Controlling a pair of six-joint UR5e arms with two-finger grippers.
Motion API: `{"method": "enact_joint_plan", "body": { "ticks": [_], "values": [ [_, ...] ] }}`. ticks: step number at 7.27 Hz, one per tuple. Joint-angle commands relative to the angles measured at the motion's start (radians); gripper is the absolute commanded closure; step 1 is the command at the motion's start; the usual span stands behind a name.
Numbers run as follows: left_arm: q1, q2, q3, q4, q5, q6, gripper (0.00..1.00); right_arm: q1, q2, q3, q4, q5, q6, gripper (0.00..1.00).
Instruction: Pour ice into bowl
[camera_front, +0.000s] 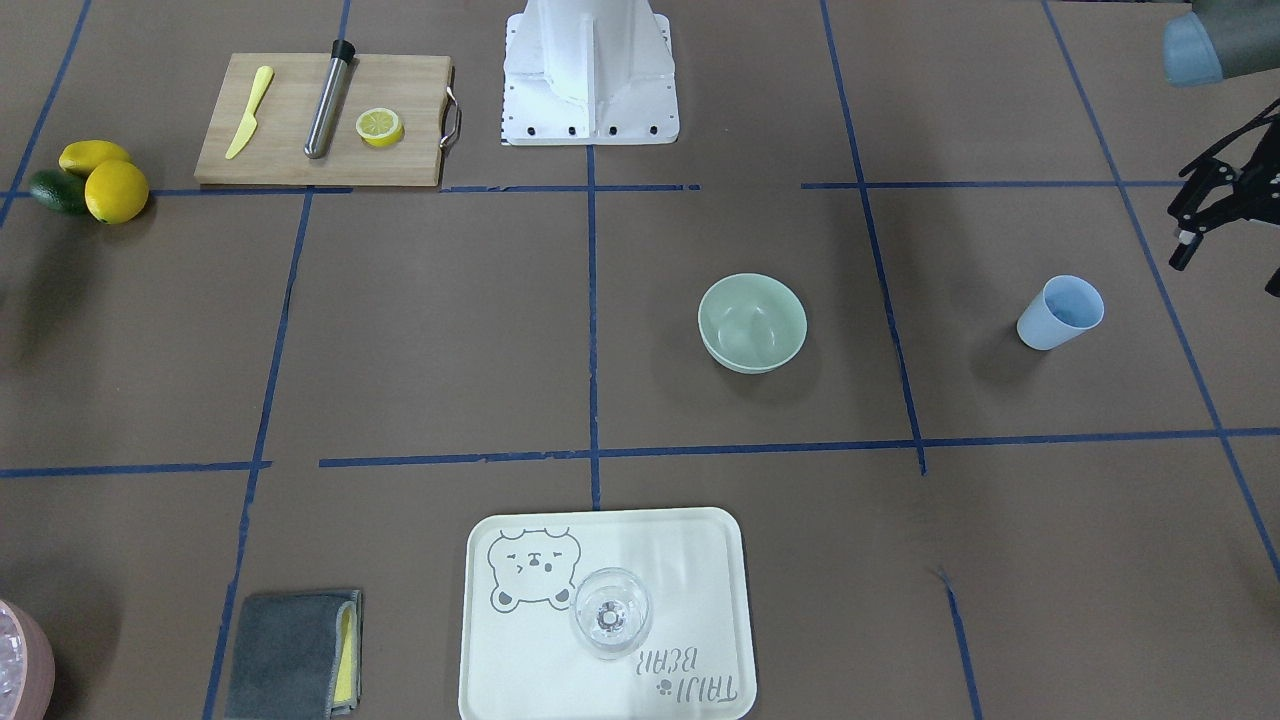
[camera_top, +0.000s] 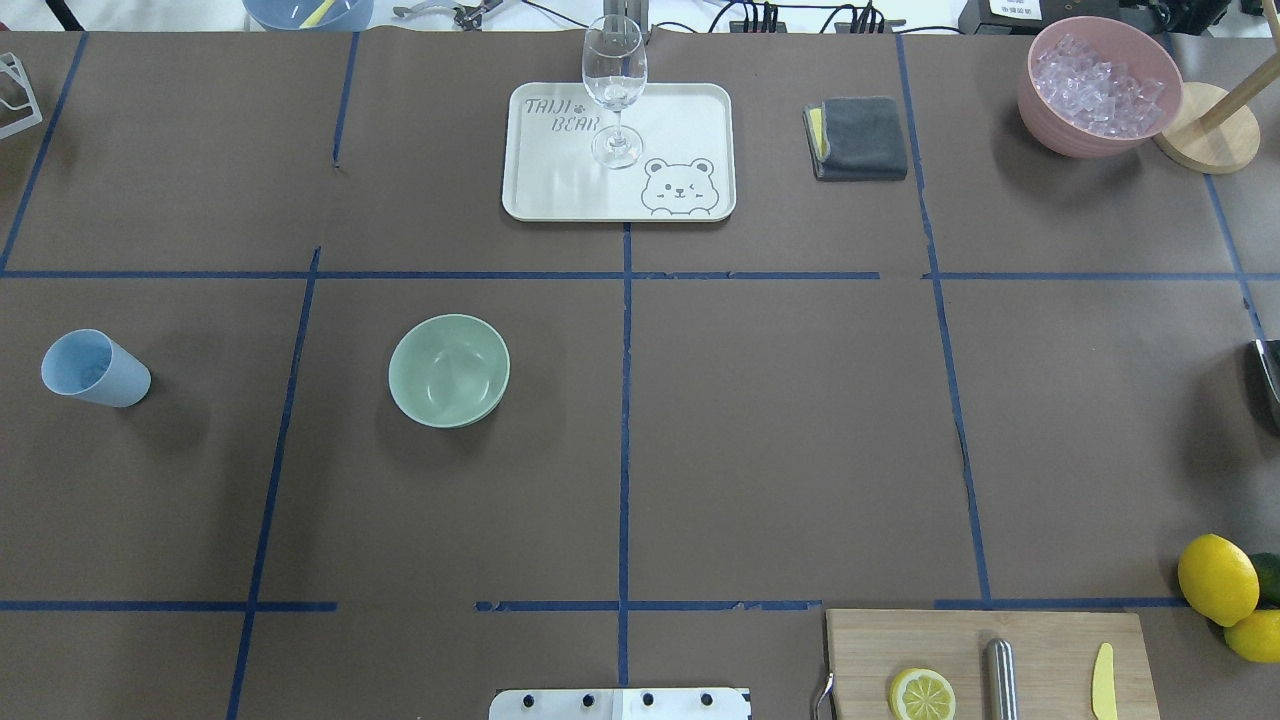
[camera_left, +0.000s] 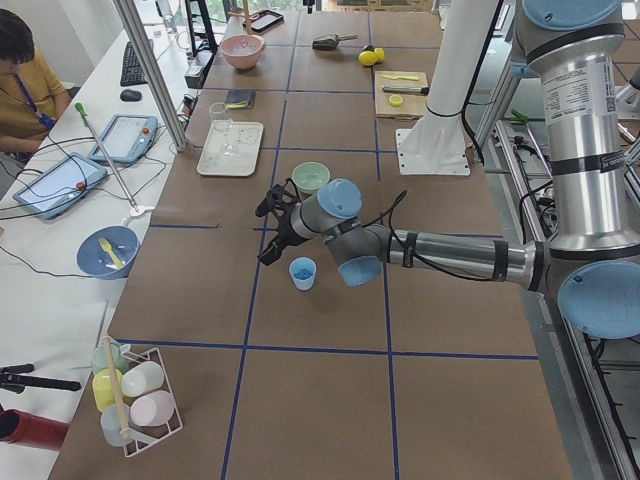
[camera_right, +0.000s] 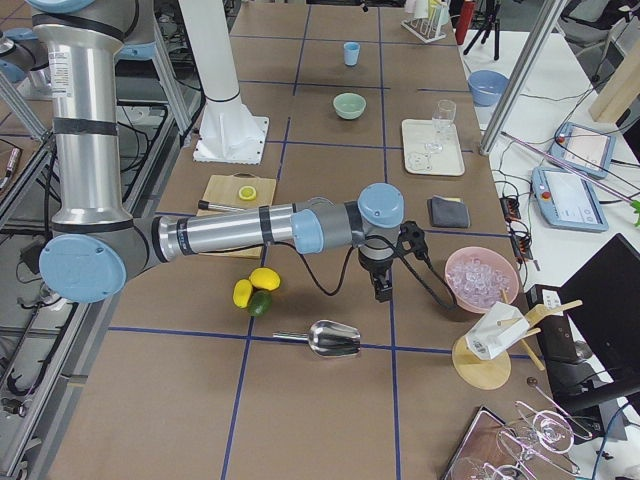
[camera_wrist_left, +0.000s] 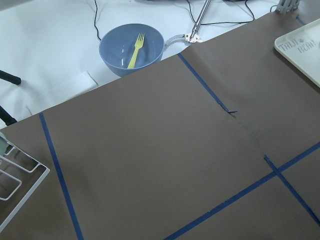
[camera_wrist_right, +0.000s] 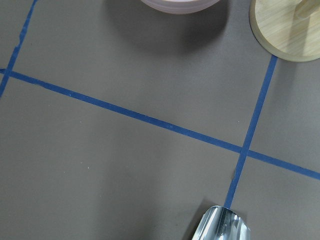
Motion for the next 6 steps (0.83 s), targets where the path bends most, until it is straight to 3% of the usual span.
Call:
{"method": "enact_joint_plan", "body": {
  "ticks": [1, 4, 6],
  "values": [
    [0.195, 0.122, -0.006, -0.148, 0.216, -0.194, 0.0, 0.0, -0.016, 0.006, 0.001, -0.002, 0.0, 0.0],
    [0.465, 0.176, -0.005, -0.168, 0.534, -0.378, 0.0, 0.0, -0.033, 0.031, 0.001, -0.002, 0.001, 0.0],
    [0.593, 0.179, 0.009, -0.165, 0.657, -0.421, 0.0, 0.0, -0.045, 0.036, 0.001, -0.002, 0.001, 0.0]
  ]
}}
